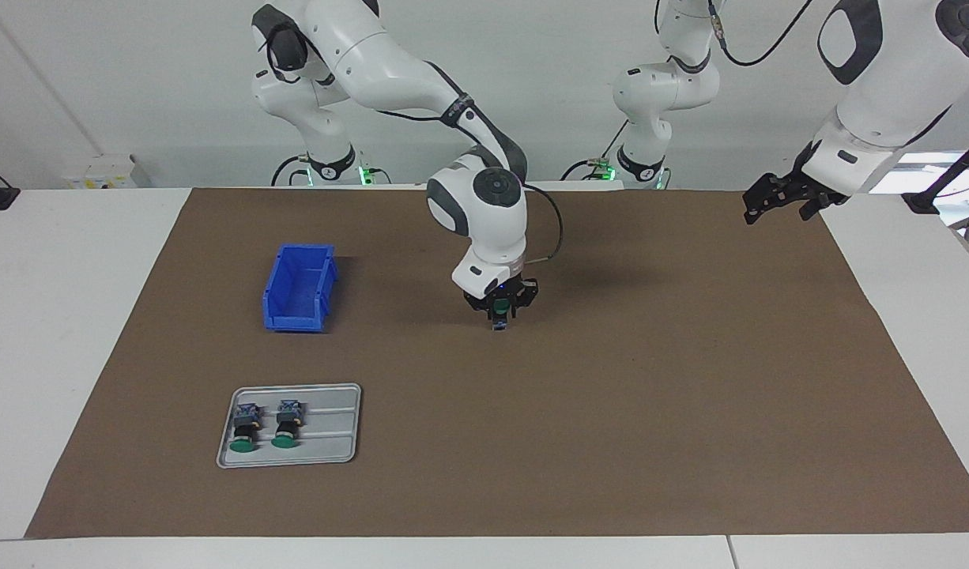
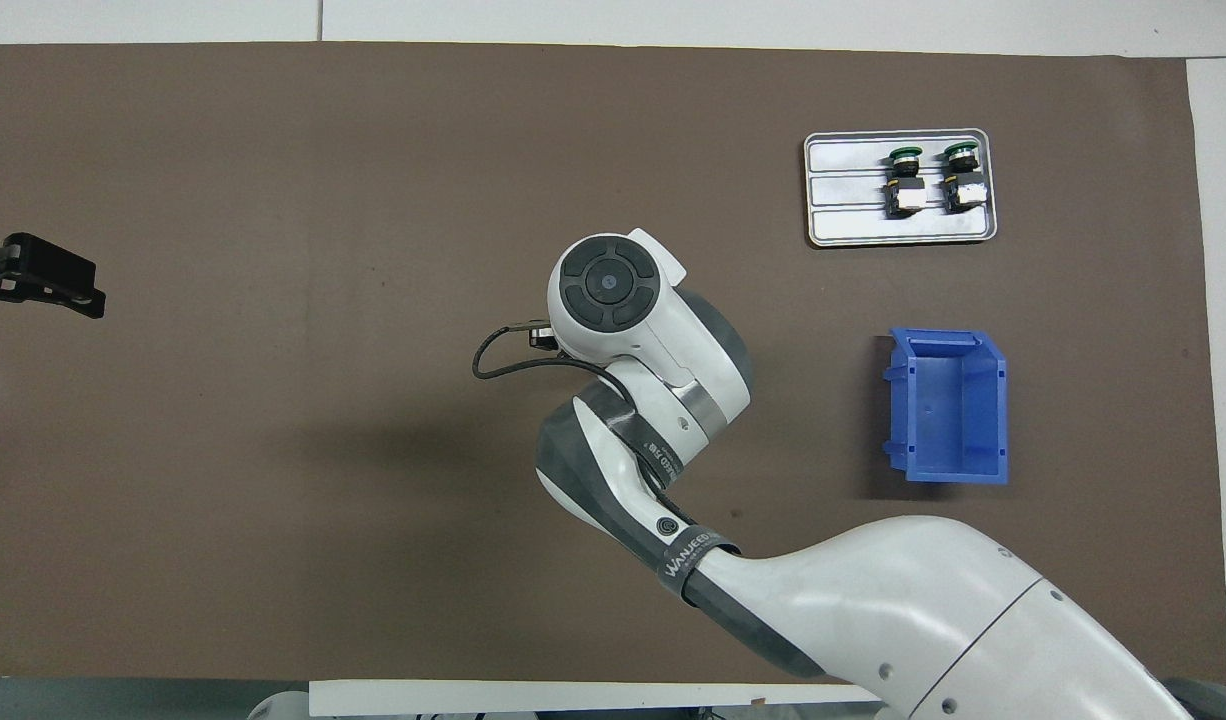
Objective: Place and press button with both arms
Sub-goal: 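Lower the right gripper and grasp the green button, then carry the green button with the right gripper toward the blue bin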
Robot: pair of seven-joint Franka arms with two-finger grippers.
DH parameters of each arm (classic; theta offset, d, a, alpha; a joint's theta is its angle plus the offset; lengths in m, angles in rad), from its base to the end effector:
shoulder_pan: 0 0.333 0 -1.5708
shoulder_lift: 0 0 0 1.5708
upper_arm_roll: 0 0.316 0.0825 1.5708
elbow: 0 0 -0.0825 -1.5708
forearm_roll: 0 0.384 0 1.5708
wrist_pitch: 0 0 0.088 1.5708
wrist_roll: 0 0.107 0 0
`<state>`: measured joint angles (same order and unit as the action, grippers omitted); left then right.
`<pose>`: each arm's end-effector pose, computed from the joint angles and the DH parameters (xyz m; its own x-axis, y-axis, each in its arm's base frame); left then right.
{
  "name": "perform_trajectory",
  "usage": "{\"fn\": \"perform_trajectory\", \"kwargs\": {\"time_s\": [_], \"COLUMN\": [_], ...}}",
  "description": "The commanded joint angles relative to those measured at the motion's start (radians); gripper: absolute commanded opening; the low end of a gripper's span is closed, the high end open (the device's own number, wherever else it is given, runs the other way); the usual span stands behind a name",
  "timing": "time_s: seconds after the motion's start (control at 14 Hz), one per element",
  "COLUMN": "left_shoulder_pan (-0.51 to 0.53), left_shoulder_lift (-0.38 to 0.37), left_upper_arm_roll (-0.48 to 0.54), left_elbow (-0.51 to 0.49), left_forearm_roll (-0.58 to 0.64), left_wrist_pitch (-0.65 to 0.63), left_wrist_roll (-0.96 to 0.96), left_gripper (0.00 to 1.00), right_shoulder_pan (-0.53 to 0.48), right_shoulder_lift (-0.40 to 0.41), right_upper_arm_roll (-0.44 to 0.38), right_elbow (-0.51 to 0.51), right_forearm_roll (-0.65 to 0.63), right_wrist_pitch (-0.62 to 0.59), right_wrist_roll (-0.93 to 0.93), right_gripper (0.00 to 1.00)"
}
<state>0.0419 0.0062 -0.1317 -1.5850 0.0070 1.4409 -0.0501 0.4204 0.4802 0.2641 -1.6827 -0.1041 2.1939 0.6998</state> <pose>0.5389 -0.0475 0.6042 0.9881 -0.0379 -0.1492 -0.0404 -0.9991 -0.0137 0.5376 0.4087 0.3344 0.9998 0.0115 0.0164 0.0124 -0.9983 -0.0576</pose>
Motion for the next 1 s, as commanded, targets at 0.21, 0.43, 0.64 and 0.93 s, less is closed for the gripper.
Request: {"fn": "perform_trajectory", "kwargs": {"time_s": [0.21, 0.43, 0.64, 0.93], "left_shoulder_pan": [-0.004, -0.004, -0.004, -0.004], "left_shoulder_lift": [-0.029, -0.029, -0.029, -0.029], "left_upper_arm_roll": [0.009, 0.009, 0.009, 0.009], "left_elbow": [-0.035, -0.035, -0.035, -0.035], "left_forearm_roll": [-0.007, -0.007, -0.007, -0.007], "left_wrist_pitch": [0.026, 0.026, 0.024, 0.024], "left_wrist_roll": [0.004, 0.004, 0.004, 0.004], "left_gripper": [1.0, 1.0, 1.0, 1.0], "right_shoulder_pan": [-0.026, -0.028, -0.106, -0.211], "right_shoulder_lift": [-0.012, -0.015, -0.104, -0.215], "right_upper_arm_roll": [0.021, 0.007, 0.014, 0.015], "right_elbow": [0.0, 0.09, 0.1, 0.101], "right_forearm_roll": [-0.023, -0.023, -0.005, -0.005], "right_wrist_pitch": [-0.016, -0.152, -0.259, -0.426], "right_wrist_roll": [0.018, -0.014, -0.036, -0.081], "right_gripper": [0.16, 0.15, 0.15, 0.15]}}
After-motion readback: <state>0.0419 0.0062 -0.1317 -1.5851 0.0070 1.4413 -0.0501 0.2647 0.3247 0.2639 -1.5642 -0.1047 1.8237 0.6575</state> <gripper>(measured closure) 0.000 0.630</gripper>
